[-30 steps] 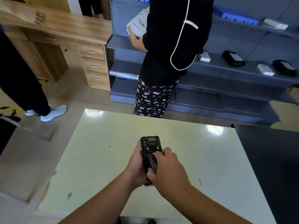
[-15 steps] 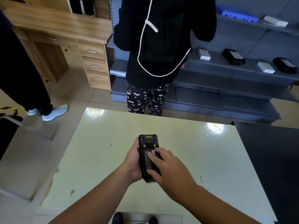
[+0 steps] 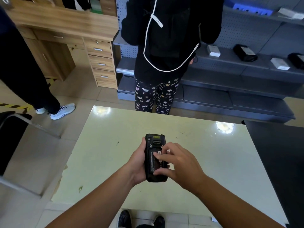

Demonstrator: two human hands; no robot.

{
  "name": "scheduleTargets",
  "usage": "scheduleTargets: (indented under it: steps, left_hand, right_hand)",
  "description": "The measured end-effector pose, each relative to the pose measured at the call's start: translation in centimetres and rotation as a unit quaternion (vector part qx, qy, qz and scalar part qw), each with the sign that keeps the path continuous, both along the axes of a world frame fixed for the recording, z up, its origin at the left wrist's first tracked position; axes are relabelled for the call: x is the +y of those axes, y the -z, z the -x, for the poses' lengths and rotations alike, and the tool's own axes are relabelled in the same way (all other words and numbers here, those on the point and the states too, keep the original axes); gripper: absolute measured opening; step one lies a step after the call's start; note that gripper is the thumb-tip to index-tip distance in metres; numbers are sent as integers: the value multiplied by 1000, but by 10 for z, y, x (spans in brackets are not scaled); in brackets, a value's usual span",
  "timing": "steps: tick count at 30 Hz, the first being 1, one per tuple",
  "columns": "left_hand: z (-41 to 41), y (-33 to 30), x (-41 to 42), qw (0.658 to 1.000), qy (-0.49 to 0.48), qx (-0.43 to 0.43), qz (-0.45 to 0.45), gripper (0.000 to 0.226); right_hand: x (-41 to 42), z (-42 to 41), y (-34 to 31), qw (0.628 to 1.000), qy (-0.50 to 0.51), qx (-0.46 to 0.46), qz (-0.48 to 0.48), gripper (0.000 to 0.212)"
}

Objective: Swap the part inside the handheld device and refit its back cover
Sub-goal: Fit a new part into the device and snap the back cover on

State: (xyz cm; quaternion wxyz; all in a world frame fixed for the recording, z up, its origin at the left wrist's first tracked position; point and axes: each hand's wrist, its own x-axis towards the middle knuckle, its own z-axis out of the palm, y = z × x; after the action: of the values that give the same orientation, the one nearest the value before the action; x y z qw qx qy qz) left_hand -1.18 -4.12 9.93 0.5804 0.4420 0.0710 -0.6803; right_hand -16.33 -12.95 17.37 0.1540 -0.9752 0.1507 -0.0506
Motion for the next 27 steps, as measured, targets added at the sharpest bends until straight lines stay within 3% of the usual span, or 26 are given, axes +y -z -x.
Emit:
scheduleTargets:
  steps: [9,14,16,18,19,21,25,27]
  left_hand:
    - [-16,-1,-3,999,-37,28,24,87]
    - [-28,12,-2,999,-26,23,1,88]
    - [-29,20,1,999,-22,36,-12,89]
    - [-30,30,5,998,-24,50,-22,89]
    - [-30,36,7,997,-27,60,-27,90]
    - [-31,49,12,996,-26,72,-40,93]
    - [-36,73,25,993,-39,83,-73,92]
    - [-41,82,31,992,-45,94,-73,92]
  right_hand:
    - [-14,-15,16,990,-61,-80,98,48]
    - [-8,-25,30,996,-39,-63,56,51]
    - [-9,-29,43,996,57,-71,-19,49]
    - [-17,-29,61,961,231,-83,-127,40]
    - [-23,-27,74,939,297,-58,-160,37]
    - [-31,-25,102,917,343,74,-189,47]
    - [-28,-36,147,899,292,229,-232,91]
    - [-25,-43,162,908,246,269,-207,96]
